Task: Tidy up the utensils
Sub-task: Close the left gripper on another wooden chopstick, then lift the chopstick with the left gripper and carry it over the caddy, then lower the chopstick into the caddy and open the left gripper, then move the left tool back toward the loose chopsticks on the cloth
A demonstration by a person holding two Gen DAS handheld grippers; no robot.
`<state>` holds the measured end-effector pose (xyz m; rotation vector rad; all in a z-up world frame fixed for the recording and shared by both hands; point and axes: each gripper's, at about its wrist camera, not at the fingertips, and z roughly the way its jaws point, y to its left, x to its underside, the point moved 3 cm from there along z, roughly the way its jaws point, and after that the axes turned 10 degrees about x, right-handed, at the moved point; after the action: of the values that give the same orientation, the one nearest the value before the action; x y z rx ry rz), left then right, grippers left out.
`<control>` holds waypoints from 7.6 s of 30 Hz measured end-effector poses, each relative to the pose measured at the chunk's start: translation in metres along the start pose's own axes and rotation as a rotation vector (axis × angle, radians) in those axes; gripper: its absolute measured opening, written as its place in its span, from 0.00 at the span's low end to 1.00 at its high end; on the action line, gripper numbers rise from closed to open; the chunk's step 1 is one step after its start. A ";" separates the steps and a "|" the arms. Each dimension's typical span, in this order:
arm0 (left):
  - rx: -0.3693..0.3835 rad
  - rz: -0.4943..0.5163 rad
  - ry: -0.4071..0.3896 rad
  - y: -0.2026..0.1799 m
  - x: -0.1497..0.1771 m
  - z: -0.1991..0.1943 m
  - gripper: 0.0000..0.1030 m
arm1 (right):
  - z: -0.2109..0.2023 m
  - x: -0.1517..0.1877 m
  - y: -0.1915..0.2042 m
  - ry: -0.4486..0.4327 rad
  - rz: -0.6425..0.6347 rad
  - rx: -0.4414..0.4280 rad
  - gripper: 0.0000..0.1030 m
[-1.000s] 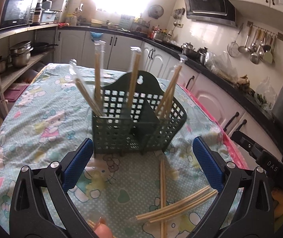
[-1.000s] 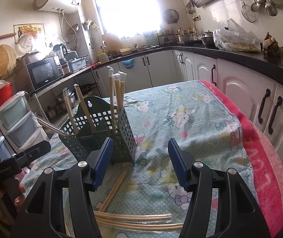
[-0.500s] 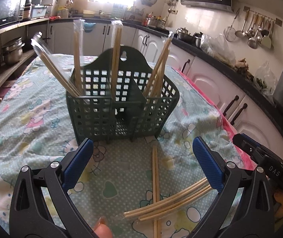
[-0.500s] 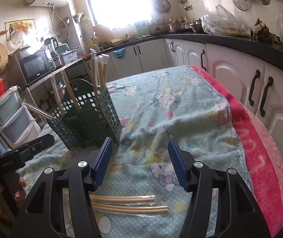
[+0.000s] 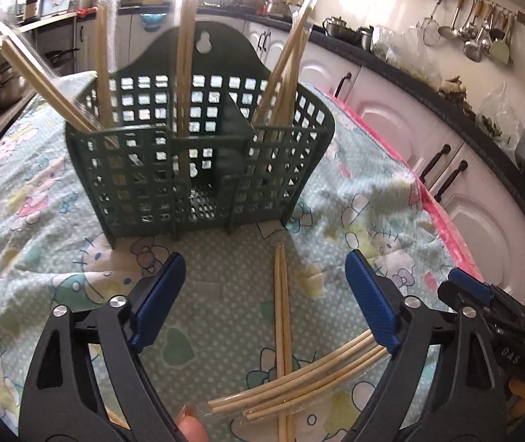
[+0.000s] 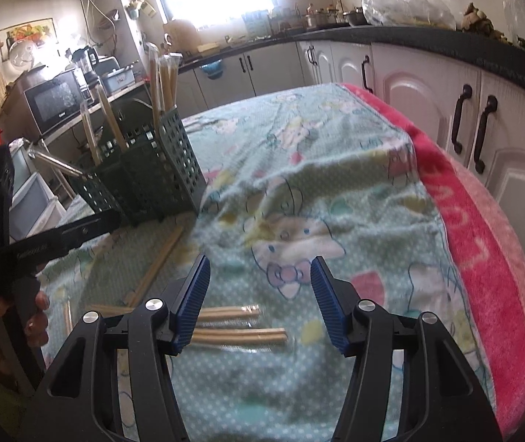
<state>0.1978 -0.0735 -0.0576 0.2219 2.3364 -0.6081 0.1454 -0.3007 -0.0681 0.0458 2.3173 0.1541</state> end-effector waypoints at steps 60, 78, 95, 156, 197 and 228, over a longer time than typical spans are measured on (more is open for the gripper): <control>-0.125 0.038 0.181 -0.009 -0.011 0.100 0.07 | -0.004 0.022 -0.019 0.002 0.003 -0.019 0.04; 0.049 0.019 -0.056 -0.037 -0.057 0.008 0.02 | -0.054 -0.038 -0.021 -0.224 -0.010 -0.001 0.04; 0.075 0.030 -0.238 -0.037 -0.084 -0.064 0.02 | -0.091 -0.077 0.016 -0.363 -0.090 -0.059 0.03; -0.009 -0.008 -0.551 0.008 -0.180 -0.168 0.02 | -0.126 -0.198 0.135 -0.585 -0.190 -0.293 0.01; -0.082 -0.010 -0.511 0.024 -0.184 -0.069 0.02 | -0.050 -0.219 0.119 -0.485 -0.109 -0.271 0.01; -0.064 -0.049 -0.441 0.031 -0.157 -0.071 0.60 | -0.039 -0.193 0.095 -0.411 -0.053 -0.214 0.48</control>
<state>0.2814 -0.0102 0.0824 -0.0018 1.9347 -0.5422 0.2477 -0.2260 0.1106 -0.0848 1.8801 0.3323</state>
